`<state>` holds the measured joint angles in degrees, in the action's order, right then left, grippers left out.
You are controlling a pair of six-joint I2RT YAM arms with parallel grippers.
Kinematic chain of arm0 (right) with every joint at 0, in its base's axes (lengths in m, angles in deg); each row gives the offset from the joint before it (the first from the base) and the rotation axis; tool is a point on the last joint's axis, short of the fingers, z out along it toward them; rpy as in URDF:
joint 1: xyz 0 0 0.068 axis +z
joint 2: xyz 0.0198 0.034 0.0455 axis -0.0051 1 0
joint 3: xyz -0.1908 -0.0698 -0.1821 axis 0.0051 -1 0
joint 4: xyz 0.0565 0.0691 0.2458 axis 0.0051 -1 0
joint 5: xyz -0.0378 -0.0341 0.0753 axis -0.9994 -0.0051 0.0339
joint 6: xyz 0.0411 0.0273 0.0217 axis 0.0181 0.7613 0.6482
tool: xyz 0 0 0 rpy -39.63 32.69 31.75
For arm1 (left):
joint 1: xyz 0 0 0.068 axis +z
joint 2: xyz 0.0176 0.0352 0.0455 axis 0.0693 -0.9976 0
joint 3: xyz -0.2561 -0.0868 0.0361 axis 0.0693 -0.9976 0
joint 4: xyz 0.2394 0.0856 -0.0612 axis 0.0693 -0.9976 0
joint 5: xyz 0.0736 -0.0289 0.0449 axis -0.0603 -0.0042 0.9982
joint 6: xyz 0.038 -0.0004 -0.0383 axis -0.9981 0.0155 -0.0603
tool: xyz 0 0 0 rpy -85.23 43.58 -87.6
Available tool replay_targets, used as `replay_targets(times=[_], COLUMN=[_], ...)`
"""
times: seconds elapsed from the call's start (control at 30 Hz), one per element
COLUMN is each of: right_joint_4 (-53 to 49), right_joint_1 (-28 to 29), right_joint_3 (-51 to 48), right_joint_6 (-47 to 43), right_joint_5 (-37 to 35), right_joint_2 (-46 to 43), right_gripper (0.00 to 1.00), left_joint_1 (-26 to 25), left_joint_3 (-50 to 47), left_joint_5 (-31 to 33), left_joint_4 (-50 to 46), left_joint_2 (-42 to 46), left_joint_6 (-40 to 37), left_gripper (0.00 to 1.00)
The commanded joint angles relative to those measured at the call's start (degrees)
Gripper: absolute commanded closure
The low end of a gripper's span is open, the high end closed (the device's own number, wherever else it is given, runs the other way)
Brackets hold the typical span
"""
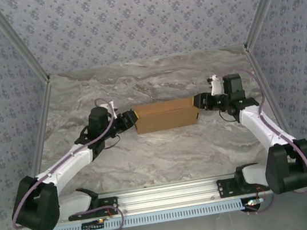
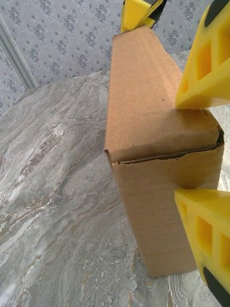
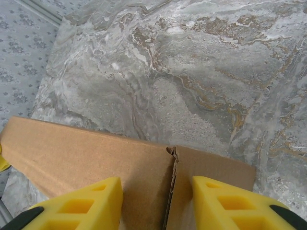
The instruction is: Fold the paper box
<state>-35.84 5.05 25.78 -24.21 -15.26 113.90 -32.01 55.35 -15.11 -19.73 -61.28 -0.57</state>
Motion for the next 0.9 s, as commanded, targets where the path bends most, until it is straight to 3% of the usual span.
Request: replay_targets(times=[0.0, 0.27, 0.5, 0.87], right_joint_4=[-3.5, -1.3, 0.2, 3.6], right_joint_1=[1.4, 3.2, 7.8, 12.0], right_joint_3=[-3.9, -10.4, -15.2, -17.8], right_joint_6=[-1.6, -2.3, -2.2, -3.3], right_joint_5=[6.9, 5.9, -1.0, -6.5], right_joint_2=[-1.6, -9.2, -15.0, -14.8], right_gripper=[0.58, 0.61, 0.66, 0.69], left_joint_1=[-2.6, -5.6, -7.8, -9.8], left_joint_3=[-3.1, -7.9, -10.2, -9.1], left_joint_5=[-4.6, -2.7, 1.2, 5.3], left_joint_4=[0.4, 1.2, 1.6, 1.1], left_joint_2=[0.6, 5.5, 7.7, 5.4], left_joint_6=[-2.5, -5.9, -6.8, -9.9], left_gripper=[0.55, 0.55, 0.55, 0.55])
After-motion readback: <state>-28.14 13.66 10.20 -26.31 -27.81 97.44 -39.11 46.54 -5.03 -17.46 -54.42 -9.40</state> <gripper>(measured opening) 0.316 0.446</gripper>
